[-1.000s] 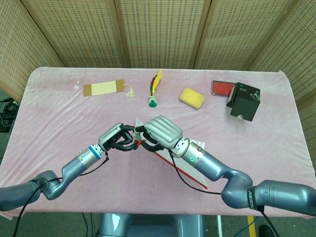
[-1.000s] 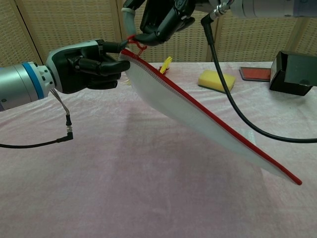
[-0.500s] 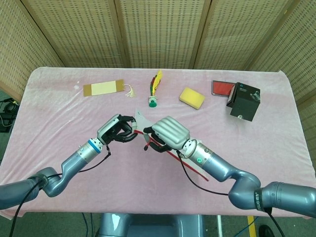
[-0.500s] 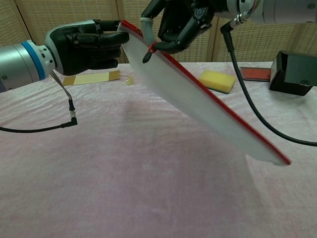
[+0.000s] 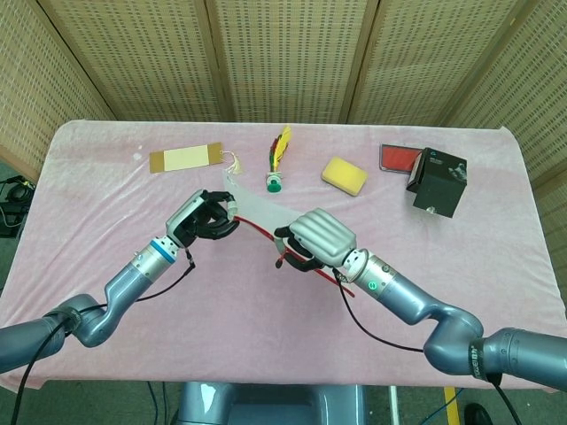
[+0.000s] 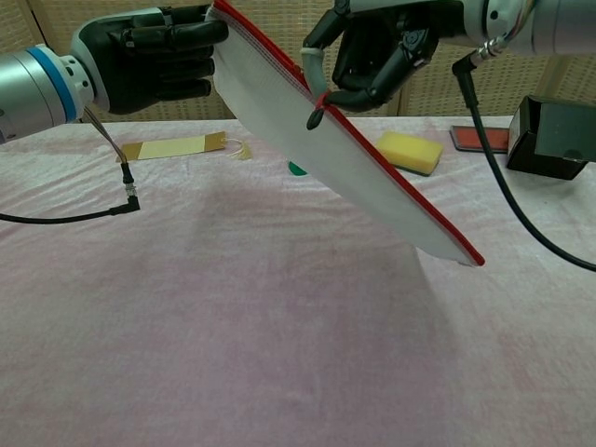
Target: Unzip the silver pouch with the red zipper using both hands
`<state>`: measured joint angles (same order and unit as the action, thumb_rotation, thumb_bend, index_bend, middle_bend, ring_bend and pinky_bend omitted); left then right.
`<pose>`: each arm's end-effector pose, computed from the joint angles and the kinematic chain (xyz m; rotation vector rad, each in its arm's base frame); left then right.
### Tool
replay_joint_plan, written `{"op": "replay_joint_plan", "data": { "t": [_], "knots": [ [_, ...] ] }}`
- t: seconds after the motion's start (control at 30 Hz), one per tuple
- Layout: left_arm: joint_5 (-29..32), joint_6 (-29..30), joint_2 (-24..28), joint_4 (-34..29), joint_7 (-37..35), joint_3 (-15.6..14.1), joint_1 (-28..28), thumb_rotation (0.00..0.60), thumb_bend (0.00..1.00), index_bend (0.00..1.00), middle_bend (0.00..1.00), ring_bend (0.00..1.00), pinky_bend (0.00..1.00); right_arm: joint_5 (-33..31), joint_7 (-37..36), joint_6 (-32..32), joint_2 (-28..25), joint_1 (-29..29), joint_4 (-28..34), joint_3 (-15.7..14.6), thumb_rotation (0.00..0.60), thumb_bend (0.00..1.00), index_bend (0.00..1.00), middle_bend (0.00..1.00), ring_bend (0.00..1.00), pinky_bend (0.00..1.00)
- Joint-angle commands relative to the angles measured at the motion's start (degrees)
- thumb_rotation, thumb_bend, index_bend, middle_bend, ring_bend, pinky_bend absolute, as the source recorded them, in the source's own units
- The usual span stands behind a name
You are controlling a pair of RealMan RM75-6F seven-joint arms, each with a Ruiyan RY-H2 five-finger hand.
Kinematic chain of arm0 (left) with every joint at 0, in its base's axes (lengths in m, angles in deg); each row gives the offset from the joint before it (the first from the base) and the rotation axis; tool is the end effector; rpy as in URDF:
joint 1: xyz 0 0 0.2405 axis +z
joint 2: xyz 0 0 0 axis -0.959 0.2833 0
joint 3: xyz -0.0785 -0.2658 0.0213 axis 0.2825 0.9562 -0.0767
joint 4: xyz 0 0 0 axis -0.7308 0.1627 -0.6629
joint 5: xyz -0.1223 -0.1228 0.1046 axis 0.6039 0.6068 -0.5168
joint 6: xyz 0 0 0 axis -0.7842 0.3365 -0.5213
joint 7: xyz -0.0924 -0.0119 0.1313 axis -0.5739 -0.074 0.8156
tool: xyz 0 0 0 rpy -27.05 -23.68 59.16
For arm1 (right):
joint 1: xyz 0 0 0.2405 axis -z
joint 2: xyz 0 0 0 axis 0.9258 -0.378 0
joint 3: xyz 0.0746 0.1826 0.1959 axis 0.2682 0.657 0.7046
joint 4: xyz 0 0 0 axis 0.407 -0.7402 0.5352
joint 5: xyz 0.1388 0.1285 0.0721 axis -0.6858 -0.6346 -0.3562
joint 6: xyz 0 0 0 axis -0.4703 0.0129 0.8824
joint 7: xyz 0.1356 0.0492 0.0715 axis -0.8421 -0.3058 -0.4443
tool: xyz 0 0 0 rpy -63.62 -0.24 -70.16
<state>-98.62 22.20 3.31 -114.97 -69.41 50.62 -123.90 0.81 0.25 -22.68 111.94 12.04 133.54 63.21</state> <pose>-0.1079 0.4085 0.0360 1.2206 2.1471 1.7243 -0.0352 -0.3773 0.0779 2.1672 -1.0289 1.2660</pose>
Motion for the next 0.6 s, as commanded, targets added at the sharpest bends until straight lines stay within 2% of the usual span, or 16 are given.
{"op": "replay_joint_plan", "data": {
  "t": [0.03,0.6],
  "knots": [
    [0.02,0.12,0.24,-0.14,-0.22,0.3,0.14,0.6,0.82,0.9,1.0,0.93,1.0,0.16,-0.05,0.05,-0.13,0.19,-0.14,-0.2,0.6,0.67,0.79,0.95,0.94,1.0],
    [1.56,0.1,6.27,-4.77,2.31,3.65,0.88,0.6,0.83,0.91,1.0,0.93,1.0,1.36,-1.22,0.49,-1.05,2.23,-1.92,-2.35,0.6,0.67,0.79,0.95,0.94,1.0]
  ]
}}
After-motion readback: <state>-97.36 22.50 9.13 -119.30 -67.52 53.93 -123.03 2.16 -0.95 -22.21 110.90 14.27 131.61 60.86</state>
